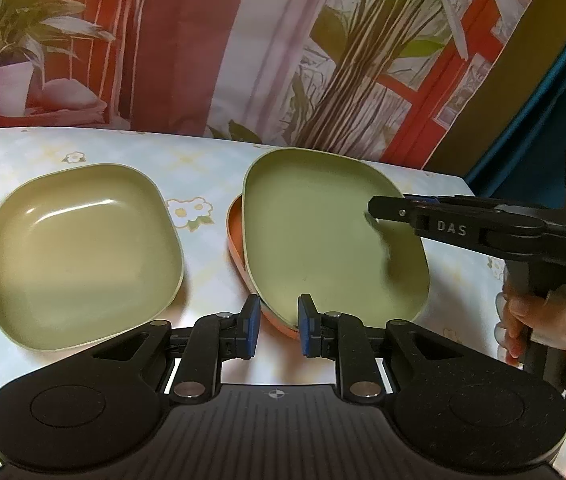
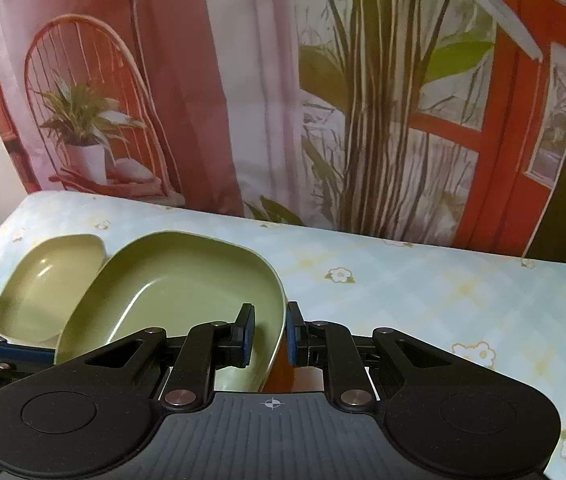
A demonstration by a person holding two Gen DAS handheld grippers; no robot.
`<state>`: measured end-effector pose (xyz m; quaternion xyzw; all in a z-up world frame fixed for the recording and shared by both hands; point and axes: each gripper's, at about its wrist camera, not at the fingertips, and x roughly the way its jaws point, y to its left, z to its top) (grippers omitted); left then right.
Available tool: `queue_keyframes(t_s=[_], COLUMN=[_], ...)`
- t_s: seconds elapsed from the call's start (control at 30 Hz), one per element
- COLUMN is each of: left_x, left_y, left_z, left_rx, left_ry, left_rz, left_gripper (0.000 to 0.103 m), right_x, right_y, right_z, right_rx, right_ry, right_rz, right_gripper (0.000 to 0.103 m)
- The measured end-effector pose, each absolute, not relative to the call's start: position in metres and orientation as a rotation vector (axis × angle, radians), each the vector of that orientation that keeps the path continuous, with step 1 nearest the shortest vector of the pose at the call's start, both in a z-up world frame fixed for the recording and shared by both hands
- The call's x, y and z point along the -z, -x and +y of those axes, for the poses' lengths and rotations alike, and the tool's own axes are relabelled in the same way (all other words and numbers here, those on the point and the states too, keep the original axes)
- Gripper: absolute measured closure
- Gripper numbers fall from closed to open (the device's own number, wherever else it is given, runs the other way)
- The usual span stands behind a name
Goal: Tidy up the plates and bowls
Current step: 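Carry the sage-green plate with both tools and lower it onto the orange plate, then open both tools and release the sage-green plate on the orange plate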
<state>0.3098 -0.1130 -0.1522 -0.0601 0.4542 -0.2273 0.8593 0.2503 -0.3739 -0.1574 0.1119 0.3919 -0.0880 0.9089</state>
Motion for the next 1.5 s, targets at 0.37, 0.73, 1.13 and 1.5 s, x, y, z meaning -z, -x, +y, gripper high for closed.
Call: queue_keyframes(t_s=[0.37,0.73,1.13,1.5], left_x=[0.155,0.155,0.149,0.149], left_y=[-0.316,-0.313,-0.302,-0.32], left_z=[-0.115,-0.118,-0.12,-0.108], left_rx=[0.479,0.499,0.519,0.402], left_ry=[0.135,0.121,0.115,0.127], left_rz=[0.959,0.959,0.943,0.904], left_gripper=[0.081,0.081,0.082,0.082], right_x=[0.173,0.168,0.181,0.186], right_y=[-0.266,-0.253,-0.233,-0.228], right_z=[-0.375,-0.375,-0.361,-0.36], right_rx=[0.195,0.199,0.191,0.207], right_ry=[-0.191,-0.219,-0.229,-0.212], right_rz=[0.833,0.821,0.886,0.927], right_gripper=[0.084,0.075,0.073,0.073])
